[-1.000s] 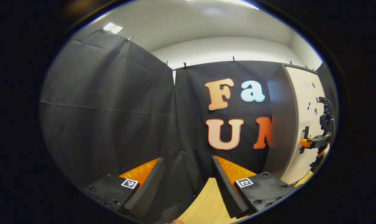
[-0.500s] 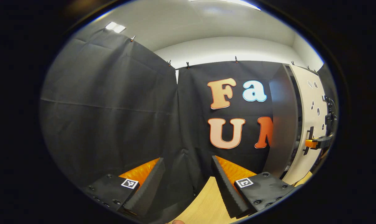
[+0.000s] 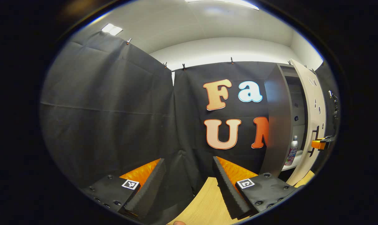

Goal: Open the cabinet door with the right hand, grasp the bottle in the cabinet with the left hand and place it on the coaster, then close the cabinet door with the right hand.

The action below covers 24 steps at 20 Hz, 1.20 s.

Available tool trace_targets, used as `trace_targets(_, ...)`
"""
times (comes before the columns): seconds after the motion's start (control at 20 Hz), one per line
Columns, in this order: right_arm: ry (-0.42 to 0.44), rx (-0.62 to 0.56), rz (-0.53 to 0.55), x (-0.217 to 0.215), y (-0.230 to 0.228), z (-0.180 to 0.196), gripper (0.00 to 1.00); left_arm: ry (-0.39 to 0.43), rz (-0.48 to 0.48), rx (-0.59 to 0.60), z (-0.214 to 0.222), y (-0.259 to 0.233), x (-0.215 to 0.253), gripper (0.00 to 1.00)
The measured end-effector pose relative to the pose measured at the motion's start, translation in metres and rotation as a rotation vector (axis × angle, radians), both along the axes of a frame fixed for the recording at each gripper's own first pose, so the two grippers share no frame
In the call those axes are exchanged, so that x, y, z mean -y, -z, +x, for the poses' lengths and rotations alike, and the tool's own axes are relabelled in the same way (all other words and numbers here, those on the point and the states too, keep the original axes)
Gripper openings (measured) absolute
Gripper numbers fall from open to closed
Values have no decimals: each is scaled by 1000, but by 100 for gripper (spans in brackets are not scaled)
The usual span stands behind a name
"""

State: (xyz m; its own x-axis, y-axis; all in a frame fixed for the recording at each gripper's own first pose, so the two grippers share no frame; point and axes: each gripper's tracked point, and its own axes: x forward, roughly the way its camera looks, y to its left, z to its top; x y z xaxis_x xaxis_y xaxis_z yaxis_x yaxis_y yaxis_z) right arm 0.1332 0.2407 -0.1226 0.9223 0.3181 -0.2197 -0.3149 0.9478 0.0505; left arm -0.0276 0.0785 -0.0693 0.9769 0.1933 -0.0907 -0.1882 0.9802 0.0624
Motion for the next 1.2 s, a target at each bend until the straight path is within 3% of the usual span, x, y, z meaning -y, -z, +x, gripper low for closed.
trace_targets(0.35, 18, 3, -20, 16, -1, -6, 24, 27, -8, -1, -4, -2, 6, 95)
trace_targets(0.75, 83, 15, -41, 38, -3, -14, 21, 121, -28, 6, -2, -10, 19, 97)
trace_targets(1.15, 246, 20, -76, 78, -5, -20, 4, 230, -56, -25, 26, 10, 82, 95)
trace_targets(1.2, 266, 22, -84, 84, -5, -19, 1, 241, -57, -29, 26, 10, 87, 99)
